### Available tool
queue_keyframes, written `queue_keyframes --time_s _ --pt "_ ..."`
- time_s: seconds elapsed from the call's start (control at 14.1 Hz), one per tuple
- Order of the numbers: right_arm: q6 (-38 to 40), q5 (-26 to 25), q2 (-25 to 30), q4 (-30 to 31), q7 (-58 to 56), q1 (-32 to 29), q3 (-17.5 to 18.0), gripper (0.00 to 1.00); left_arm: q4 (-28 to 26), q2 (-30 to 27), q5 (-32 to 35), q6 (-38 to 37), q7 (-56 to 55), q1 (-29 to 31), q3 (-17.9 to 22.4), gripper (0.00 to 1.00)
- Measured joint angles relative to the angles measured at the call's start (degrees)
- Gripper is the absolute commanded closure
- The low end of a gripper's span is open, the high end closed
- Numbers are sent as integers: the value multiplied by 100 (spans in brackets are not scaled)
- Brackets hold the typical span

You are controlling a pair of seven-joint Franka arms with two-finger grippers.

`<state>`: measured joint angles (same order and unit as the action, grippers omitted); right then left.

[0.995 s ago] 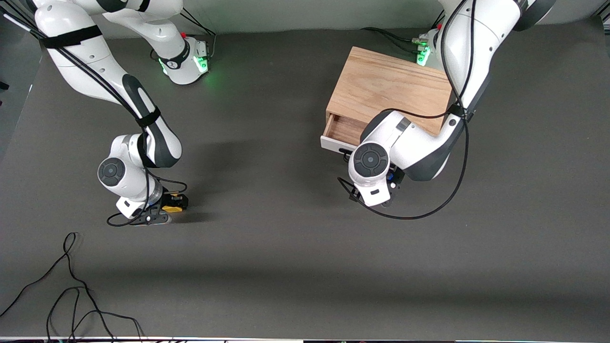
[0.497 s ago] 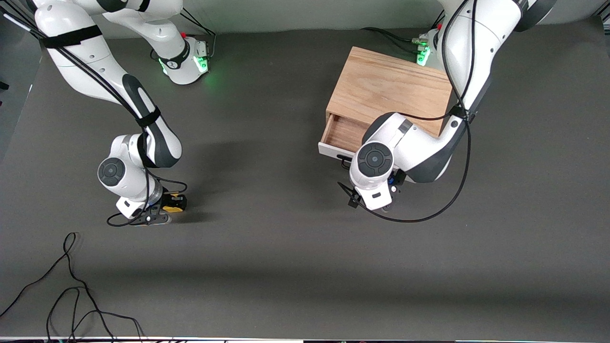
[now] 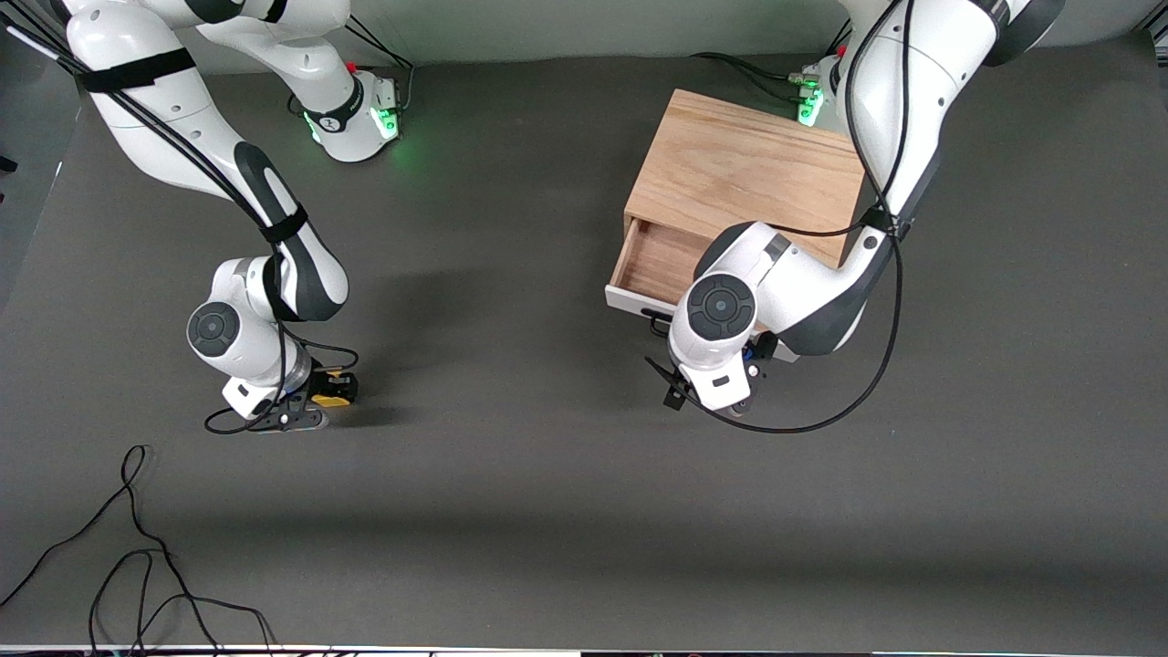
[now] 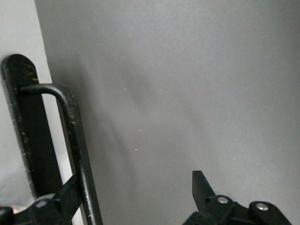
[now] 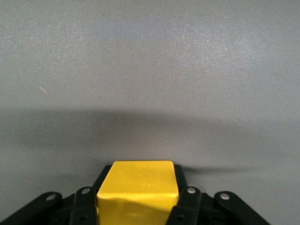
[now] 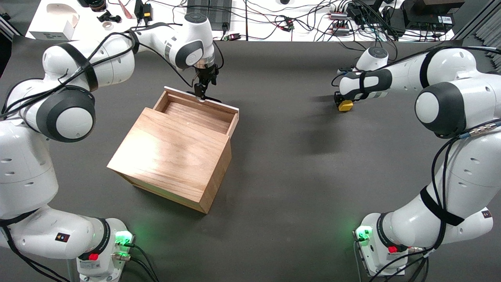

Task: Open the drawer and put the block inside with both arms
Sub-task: 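Pull the drawer open with the left gripper while the right gripper lifts the cube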

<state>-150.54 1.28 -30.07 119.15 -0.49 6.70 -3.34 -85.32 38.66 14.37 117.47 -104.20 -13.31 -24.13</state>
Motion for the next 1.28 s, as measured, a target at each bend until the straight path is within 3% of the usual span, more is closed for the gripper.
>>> queue_keyframes --time_s 0.28,0.64,0.99,1.28 --pt "16 0 8 -25 0 0 0 100 96 44 11 38 -5 -63 72 0" --pt "651 0 131 -242 0 6 0 100 565 323 220 862 3 -233 330 0" --pt "2197 0 510 -963 5 16 18 100 943 477 289 834 12 -289 360 0" --pt "3888 5 634 -2280 247 167 47 100 1861 420 346 -347 372 -273 389 0"
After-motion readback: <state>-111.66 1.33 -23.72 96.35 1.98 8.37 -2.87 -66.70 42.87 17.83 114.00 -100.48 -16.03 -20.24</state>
